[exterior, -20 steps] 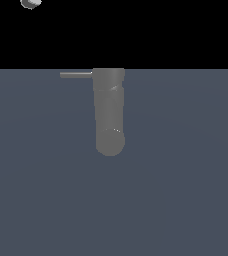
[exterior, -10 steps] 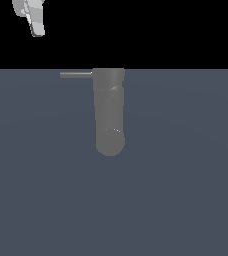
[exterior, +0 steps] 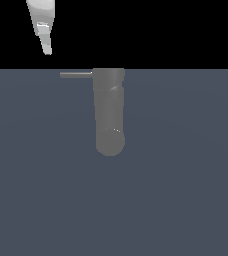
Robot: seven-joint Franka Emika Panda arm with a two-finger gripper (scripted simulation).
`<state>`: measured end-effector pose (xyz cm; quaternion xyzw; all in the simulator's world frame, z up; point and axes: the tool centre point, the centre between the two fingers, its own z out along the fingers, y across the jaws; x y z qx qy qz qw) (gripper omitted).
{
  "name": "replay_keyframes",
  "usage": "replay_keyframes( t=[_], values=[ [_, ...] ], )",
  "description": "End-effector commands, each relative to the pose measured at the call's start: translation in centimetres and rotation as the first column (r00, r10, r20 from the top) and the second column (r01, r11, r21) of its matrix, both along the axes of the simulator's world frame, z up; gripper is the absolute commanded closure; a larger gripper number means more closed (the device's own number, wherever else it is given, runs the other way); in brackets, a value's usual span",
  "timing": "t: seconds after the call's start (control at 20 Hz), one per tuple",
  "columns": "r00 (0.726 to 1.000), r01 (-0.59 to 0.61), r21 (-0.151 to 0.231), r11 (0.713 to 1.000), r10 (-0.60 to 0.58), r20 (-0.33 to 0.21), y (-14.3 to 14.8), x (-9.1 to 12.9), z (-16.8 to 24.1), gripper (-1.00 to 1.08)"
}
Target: Turn on the faucet by rotating a designated handle.
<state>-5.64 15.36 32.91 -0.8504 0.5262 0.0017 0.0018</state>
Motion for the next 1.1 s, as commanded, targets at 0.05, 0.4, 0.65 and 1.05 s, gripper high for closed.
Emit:
replay_keyframes(
  t=[0.05,0.4,0.65,1.05],
  values=[
    [0.998,0.068,0.000,0.998,-0.068,0.001,0.2,1.8,-1.0,1.08],
    [0.979,0.206,-0.002,0.979,-0.206,0.001,0.0,5.5,-2.9,1.08],
    [0.956,0.295,-0.004,0.956,-0.295,0.001,-0.4,8.0,-4.2,1.08],
    [0.920,0.393,-0.006,0.920,-0.393,0.001,-1.2,10.7,-5.6,1.08]
  ],
)
